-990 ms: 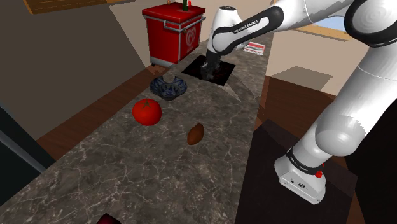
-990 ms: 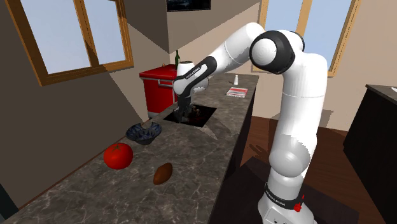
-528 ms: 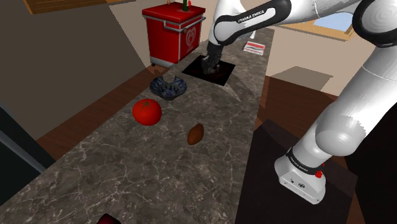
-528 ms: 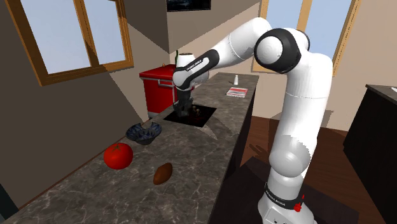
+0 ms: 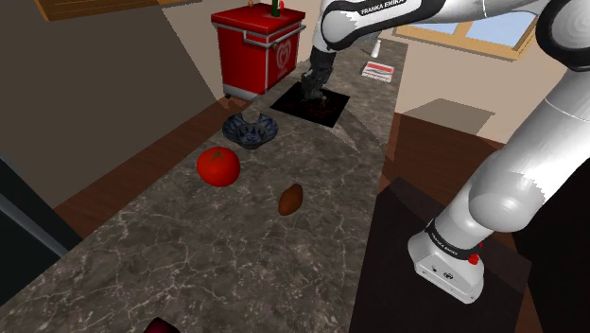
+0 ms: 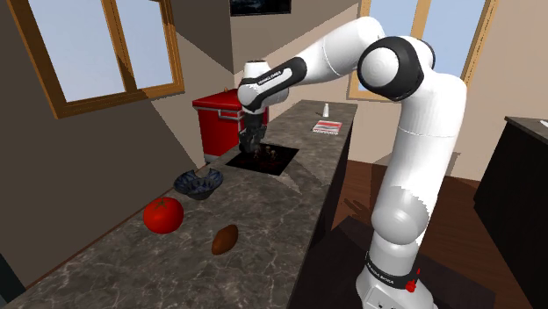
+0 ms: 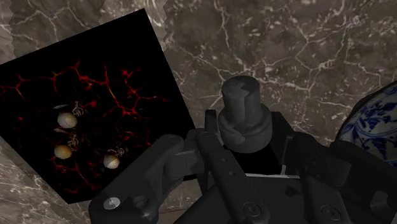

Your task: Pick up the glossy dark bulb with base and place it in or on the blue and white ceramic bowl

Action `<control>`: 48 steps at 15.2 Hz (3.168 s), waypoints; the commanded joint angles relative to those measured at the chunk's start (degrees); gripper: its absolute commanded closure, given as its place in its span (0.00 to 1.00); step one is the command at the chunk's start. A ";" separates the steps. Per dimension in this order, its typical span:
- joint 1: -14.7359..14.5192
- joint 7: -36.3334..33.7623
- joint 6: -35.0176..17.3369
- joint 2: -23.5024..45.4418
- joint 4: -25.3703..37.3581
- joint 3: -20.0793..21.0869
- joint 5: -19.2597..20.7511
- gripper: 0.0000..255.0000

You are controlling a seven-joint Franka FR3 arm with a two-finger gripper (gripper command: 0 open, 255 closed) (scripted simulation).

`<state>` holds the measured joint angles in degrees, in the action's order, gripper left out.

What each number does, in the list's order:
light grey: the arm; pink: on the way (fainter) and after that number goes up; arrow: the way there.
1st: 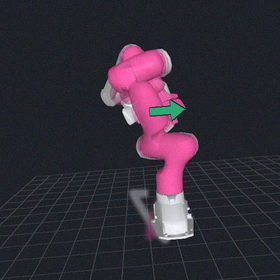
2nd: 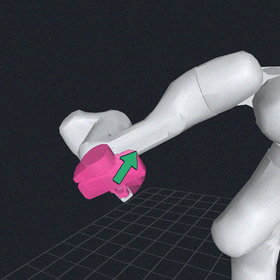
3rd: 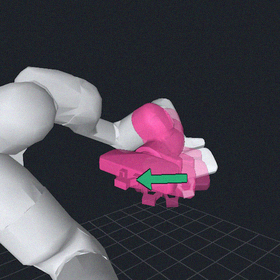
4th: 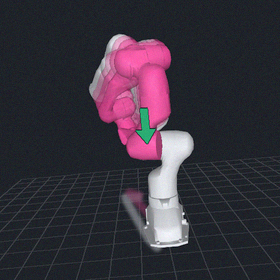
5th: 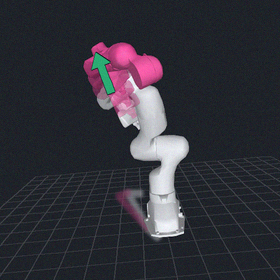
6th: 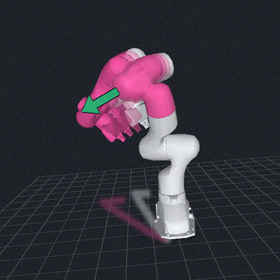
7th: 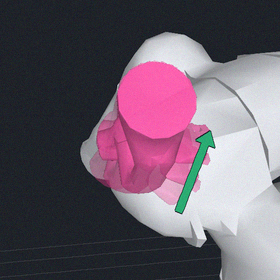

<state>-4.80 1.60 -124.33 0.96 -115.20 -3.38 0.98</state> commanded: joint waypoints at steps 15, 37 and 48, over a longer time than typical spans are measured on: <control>-9.62 -18.33 6.00 11.47 16.76 7.43 3.64 1.00; -11.86 -22.58 -1.68 17.93 15.26 8.18 5.34 1.00; -11.90 -22.38 1.40 16.07 16.48 8.34 5.03 0.00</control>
<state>-16.69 -20.84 -124.08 18.10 -98.77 4.89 6.14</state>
